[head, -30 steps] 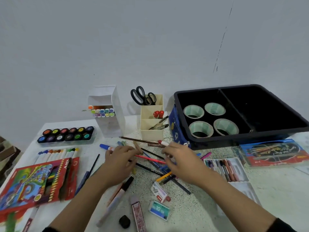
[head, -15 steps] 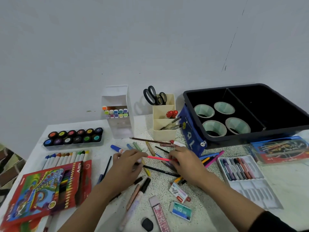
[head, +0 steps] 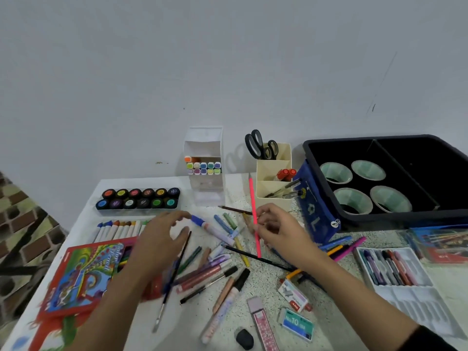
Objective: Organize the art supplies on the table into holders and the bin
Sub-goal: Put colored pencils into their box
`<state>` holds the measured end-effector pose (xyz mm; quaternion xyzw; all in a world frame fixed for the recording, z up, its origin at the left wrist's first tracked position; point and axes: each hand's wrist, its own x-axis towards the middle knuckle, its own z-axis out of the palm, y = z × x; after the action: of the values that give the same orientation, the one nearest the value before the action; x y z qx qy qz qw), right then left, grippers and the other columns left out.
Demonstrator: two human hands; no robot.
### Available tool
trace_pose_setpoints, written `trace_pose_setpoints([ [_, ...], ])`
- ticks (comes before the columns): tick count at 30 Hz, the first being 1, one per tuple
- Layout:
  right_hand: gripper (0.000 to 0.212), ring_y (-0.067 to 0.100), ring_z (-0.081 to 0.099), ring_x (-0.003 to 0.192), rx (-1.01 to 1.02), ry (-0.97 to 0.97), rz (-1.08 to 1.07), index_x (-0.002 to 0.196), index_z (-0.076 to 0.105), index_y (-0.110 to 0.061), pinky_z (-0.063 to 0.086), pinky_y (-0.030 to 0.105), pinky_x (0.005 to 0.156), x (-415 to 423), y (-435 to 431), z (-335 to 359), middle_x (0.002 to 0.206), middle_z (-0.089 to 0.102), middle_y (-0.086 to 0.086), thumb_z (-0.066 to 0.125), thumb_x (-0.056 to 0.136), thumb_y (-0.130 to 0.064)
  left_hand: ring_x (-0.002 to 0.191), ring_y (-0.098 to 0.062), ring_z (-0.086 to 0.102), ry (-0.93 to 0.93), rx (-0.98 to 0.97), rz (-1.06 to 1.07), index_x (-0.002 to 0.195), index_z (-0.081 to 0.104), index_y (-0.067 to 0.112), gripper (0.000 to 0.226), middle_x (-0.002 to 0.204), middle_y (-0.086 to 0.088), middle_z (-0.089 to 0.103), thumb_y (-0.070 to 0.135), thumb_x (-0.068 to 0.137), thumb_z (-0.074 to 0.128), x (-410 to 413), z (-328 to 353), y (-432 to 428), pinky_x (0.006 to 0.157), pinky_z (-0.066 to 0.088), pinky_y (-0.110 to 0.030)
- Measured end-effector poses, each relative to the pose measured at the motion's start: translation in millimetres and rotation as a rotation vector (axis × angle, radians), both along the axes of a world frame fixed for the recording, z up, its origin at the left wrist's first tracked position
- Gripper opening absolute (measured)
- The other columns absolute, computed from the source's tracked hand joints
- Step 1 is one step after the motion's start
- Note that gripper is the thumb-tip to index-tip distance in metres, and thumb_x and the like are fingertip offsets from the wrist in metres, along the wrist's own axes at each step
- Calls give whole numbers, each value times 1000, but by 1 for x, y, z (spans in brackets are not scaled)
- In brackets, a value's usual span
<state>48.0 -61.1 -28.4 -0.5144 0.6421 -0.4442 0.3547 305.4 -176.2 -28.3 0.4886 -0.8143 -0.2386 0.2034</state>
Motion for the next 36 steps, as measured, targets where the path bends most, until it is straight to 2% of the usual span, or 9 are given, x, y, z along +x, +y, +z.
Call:
trace_pose_setpoints([
  [6,50,33,72,73,69,-437,64,119,38,-15,59,37,63,49,-14,14,97,72,22,68,87,9,131,-21,45,-343,46,143,135,51,40,44,144,1,50,58,95,50,89,-4,-28,107,40,-49],
  [9,33,36,72,72,131,-671,27,121,41,-11,61,40,64,75,-23,13,95,74,21,61,96,-2,150,-21,20,-400,174,98,152,26,43,84,163,2,23,86,80,32,108,-24,-27,119,23,-56],
  [12,23,40,72,78,173,-806,-7,121,47,-6,62,46,73,96,-32,5,103,71,27,53,103,-19,154,-20,-3,-450,177,78,155,5,47,103,167,4,-3,99,68,22,110,-41,-18,122,1,-55],
  [17,24,45,72,89,200,-794,-97,121,54,-7,61,44,80,122,-47,-14,117,66,26,60,101,-18,153,-18,1,-338,45,106,154,16,47,108,167,3,6,96,58,27,107,-48,-10,121,-3,-48],
  [20,16,35,73,93,172,-813,-114,112,61,-6,60,42,84,131,-52,-19,113,68,26,63,98,-14,150,-16,17,-105,103,103,148,31,47,86,163,7,22,79,69,42,110,-43,-14,121,5,-50],
  [24,22,26,71,85,176,-734,-159,112,63,4,56,28,70,141,-54,-27,102,73,23,67,95,-9,149,-15,21,51,188,99,138,33,54,59,161,5,29,55,81,46,111,-37,-11,123,4,-47],
  [30,16,38,71,100,191,-804,-78,102,67,12,59,38,91,161,-58,-38,103,72,28,69,89,3,142,-10,28,110,167,95,132,37,53,51,156,5,38,48,82,45,110,-35,-8,122,6,-44],
  [33,18,35,73,93,212,-684,6,98,71,11,60,37,88,167,-60,-37,98,73,27,76,81,5,143,-13,31,105,175,77,133,37,53,51,154,8,40,54,83,45,113,-39,-12,122,9,-50],
  [36,16,18,70,67,208,-420,80,89,76,5,59,25,66,161,-61,-30,79,75,13,84,74,3,139,-14,36,74,170,39,134,40,53,56,149,13,43,64,80,43,117,-41,-16,119,16,-56],
])
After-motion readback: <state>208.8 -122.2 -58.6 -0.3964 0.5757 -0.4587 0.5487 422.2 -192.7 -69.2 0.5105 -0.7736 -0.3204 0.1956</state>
